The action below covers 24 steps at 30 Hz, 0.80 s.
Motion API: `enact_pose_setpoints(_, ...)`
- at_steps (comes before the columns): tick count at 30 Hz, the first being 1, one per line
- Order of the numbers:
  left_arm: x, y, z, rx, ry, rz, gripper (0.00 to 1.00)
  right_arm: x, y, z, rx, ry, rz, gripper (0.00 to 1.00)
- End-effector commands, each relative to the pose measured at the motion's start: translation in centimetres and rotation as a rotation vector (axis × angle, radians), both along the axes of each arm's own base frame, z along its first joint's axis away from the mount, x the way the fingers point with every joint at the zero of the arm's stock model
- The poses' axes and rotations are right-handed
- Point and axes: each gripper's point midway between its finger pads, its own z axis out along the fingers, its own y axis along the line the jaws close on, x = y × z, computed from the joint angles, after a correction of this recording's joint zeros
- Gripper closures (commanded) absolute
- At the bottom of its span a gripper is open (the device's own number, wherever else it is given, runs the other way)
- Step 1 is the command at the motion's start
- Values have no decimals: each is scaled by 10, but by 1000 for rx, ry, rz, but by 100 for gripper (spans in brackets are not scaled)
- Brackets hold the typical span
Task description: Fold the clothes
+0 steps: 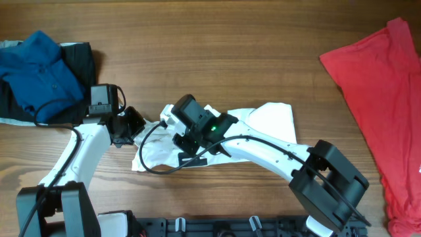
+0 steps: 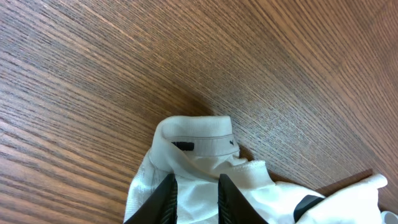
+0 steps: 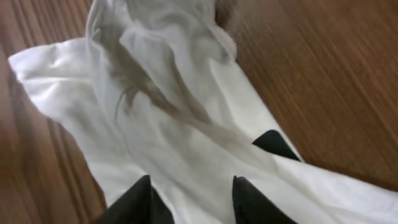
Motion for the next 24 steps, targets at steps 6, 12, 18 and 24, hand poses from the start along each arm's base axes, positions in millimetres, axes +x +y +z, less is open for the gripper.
enact_pose_setpoints(6,-3,1,-3,-6,17,16,78,-5,6,-16,-1,33,50,63)
enact_pose_setpoints(12,-4,1,-4,-6,21,16,78,23,-9,-30,-78,-35,-137,96)
enact_pose_setpoints(18,-8,1,-5,-6,39,16,78,75,-45,-19,-95,-153,-537,96)
enact_pose_setpoints(24,-8,1,-5,-6,40,16,77,61,-23,-19,-37,-77,-372,95)
